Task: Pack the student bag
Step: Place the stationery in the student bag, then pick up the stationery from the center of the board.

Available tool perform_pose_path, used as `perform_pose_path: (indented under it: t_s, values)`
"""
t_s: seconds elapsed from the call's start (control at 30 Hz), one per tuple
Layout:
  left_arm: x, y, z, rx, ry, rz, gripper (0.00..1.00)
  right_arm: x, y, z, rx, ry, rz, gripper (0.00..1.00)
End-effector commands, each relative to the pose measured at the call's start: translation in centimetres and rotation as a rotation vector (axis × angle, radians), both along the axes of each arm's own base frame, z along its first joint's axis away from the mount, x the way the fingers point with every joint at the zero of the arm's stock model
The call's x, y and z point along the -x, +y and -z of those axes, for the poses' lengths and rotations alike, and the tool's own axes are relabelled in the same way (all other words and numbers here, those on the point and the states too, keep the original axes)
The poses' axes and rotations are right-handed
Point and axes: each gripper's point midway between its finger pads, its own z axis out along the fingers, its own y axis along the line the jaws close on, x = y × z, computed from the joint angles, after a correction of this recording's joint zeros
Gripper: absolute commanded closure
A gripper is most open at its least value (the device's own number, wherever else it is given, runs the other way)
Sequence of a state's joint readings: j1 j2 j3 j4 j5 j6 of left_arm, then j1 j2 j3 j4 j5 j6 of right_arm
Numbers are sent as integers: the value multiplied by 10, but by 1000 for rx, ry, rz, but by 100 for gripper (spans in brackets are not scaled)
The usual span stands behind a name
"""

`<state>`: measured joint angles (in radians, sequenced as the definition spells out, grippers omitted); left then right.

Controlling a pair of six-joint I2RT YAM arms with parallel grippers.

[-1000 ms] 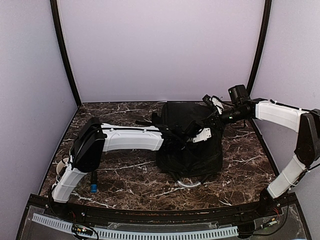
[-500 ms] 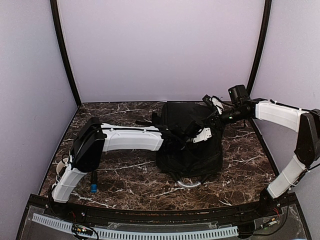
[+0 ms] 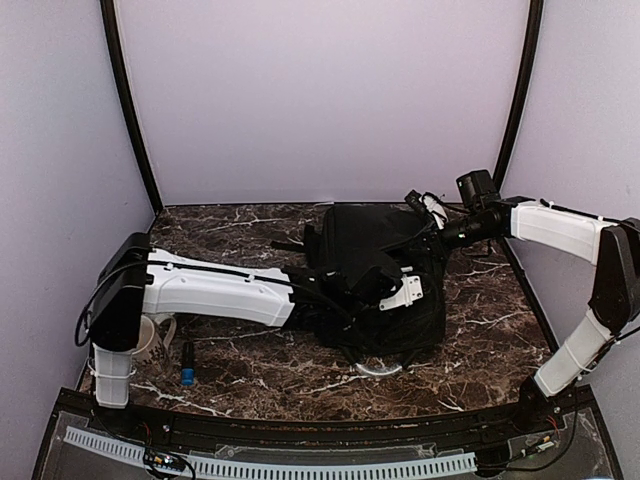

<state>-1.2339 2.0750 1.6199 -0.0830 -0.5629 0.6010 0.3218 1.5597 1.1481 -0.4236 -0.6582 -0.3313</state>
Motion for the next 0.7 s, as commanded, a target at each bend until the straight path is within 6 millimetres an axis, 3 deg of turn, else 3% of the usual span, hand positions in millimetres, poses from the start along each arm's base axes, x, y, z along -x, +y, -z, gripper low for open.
perform_pose_path:
  t_s: [0.0, 0.2, 0.43, 0.67]
  values:
    - [29, 28, -44, 167, 91, -96, 56, 3, 15, -27, -92, -44, -67, 100]
    - [48, 107, 3, 90, 285, -384, 56, 4, 14, -32, -92, -58, -68, 100]
    - [64, 206, 51, -57, 318, -713, 53, 4, 15, -29, -95, -43, -76, 100]
    - [74, 295, 75, -79, 300, -1098, 28, 4, 17, -23, -93, -25, -85, 100]
